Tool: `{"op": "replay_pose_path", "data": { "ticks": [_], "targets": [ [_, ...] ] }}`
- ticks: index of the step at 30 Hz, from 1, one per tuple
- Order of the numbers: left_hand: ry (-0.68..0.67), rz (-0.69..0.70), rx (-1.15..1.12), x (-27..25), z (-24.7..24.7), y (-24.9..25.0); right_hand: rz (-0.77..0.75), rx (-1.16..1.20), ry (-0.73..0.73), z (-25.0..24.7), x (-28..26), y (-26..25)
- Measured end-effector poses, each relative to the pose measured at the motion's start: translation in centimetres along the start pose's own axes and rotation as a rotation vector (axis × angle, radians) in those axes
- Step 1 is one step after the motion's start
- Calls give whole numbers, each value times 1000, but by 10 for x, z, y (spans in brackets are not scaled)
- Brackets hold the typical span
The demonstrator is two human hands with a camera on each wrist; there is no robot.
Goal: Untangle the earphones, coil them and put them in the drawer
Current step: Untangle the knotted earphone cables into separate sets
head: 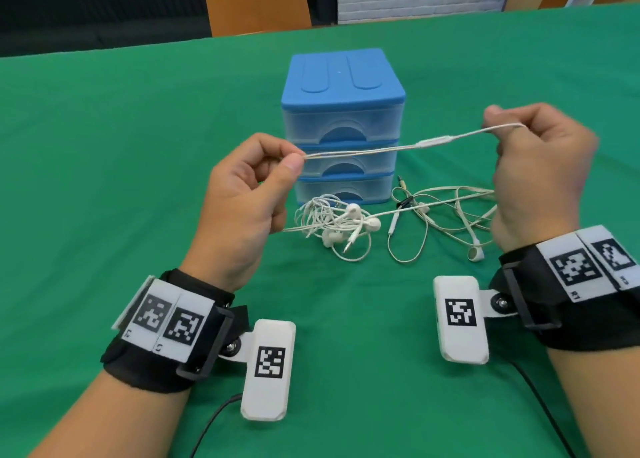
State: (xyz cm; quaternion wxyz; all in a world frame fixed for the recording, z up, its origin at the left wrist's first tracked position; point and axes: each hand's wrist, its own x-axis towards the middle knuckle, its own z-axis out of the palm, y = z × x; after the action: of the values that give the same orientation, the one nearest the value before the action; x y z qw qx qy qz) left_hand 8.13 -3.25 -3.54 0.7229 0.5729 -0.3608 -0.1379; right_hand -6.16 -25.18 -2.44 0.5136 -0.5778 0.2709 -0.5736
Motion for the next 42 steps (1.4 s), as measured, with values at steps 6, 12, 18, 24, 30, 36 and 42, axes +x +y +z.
{"op": "replay_pose_path", "data": {
  "ticks": [6, 12, 18, 24, 30, 36, 42],
  "targets": [
    [-158, -21, 434, -2, -7, -5, -195, -101, 132, -5, 5, -6],
    [-213, -97, 592, -1, -12, -11, 2, 17, -39, -1, 3, -3],
    [-77, -50, 526, 1, -13, -8, 161, 35, -228, 2, -5, -2],
    [-183, -175, 277, 0, -6, -1, 145, 39, -362, 8, -12, -7],
    [-171, -119, 372, 1, -8, -6, 134, 31, -604, 11, -23, -10],
    [-253, -33, 431, -3, -3, -5, 183, 12, -774, 10, -27, -10],
    [-267, -20, 396, -2, 4, 1, 190, -110, -783, 13, -29, -10]
  ]
}}
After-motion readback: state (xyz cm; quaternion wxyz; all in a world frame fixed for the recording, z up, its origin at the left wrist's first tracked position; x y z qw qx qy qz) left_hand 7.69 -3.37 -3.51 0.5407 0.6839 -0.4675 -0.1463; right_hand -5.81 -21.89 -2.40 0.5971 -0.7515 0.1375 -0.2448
